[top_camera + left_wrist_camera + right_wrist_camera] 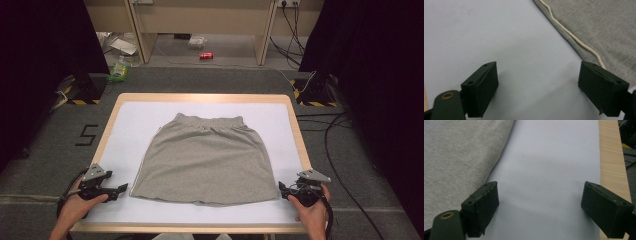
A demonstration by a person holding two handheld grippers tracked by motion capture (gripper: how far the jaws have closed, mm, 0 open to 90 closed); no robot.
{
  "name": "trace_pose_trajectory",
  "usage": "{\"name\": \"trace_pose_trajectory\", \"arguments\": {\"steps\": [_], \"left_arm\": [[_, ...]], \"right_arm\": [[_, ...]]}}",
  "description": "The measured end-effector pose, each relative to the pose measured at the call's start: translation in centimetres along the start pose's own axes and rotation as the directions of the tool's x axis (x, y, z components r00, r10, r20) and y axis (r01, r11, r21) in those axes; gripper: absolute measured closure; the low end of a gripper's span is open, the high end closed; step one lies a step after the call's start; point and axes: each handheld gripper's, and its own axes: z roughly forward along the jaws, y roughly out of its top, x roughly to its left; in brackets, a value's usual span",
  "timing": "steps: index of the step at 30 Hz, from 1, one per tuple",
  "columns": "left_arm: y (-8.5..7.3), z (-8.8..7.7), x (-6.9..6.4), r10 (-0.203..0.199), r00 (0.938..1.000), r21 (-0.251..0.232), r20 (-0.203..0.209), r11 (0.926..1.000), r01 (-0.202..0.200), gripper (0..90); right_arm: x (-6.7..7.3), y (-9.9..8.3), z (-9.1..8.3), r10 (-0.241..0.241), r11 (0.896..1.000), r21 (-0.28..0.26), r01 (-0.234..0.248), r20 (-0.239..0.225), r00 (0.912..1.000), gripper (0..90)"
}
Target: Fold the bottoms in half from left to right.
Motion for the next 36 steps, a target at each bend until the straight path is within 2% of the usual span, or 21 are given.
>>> {"name": "trace_pose_trajectory", "arguments": {"steps": [9, 10, 16, 26, 31, 36], "left_arm": [[0.1, 0.0, 0.1, 0.001, 1.0000, 0.003, 0.000, 1.0000, -0.001, 14.6], [0.2, 0.0, 0.1, -0.006, 0.9999, 0.000, 0.009, 1.0000, 0.006, 14.6], [0.8, 0.6, 0.6, -0.032, 0.9995, -0.010, -0.005, 0.9994, 0.032, 16.3], [3.5, 0.9, 1.2, -0.072, 0.9973, -0.076, 0.016, 0.9944, 0.073, 16.5], [5.0, 1.4, 1.3, -0.065, 0.9977, -0.099, 0.016, 0.9928, 0.067, 18.3], [6.9, 2.4, 1.4, -0.066, 0.9969, -0.127, 0.043, 0.9894, 0.071, 21.2]], "right_arm": [[0.0, 0.0, 0.0, 0.000, 1.000, 0.000, 0.000, 0.001, 1.0000, 15.0], [0.0, 0.0, 0.0, 0.000, 1.000, 0.000, 0.000, 0.000, 1.0000, 15.0], [0.0, 0.0, 0.0, 0.000, 1.000, 0.000, 0.000, 0.000, 1.0000, 15.0], [0.0, 0.0, 0.0, 0.000, 1.000, 0.000, 0.000, 0.001, 1.0000, 15.0], [0.0, 0.0, 0.0, 0.000, 1.000, 0.000, 0.000, 0.001, 1.0000, 15.0], [0.0, 0.0, 0.0, -0.001, 1.000, 0.000, 0.001, 0.001, 1.0000, 15.0]]}}
